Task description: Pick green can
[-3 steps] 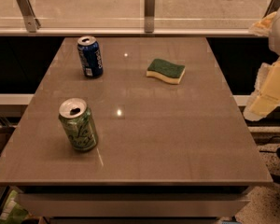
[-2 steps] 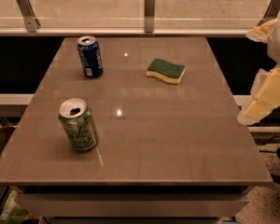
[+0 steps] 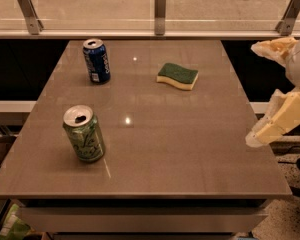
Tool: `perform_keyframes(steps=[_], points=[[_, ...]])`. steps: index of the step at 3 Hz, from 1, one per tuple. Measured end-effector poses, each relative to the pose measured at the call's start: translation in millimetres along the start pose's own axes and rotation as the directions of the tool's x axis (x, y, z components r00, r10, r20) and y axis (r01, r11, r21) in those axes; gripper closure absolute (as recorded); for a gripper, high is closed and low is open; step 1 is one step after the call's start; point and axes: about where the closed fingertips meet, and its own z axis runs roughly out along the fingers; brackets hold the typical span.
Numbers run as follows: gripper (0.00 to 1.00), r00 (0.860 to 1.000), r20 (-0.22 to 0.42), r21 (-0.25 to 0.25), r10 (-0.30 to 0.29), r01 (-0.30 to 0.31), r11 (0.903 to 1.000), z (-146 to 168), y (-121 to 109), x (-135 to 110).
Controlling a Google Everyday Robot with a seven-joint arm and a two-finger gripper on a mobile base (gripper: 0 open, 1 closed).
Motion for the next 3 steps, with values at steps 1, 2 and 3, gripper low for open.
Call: perform_keyframes(steps=[1, 2, 3], points=[[0.00, 0.991, 0.131, -0.050, -0.036, 0.043, 0.9978, 8.6, 16.5, -10.4], [0.00, 0.972, 0.229, -0.079, -0.045, 0.064, 0.9948, 17.6, 30.9, -17.9], [0.00, 0.963, 0.268, -0.088, -0.033, 0.059, 0.9944, 26.0, 38.2, -27.1]])
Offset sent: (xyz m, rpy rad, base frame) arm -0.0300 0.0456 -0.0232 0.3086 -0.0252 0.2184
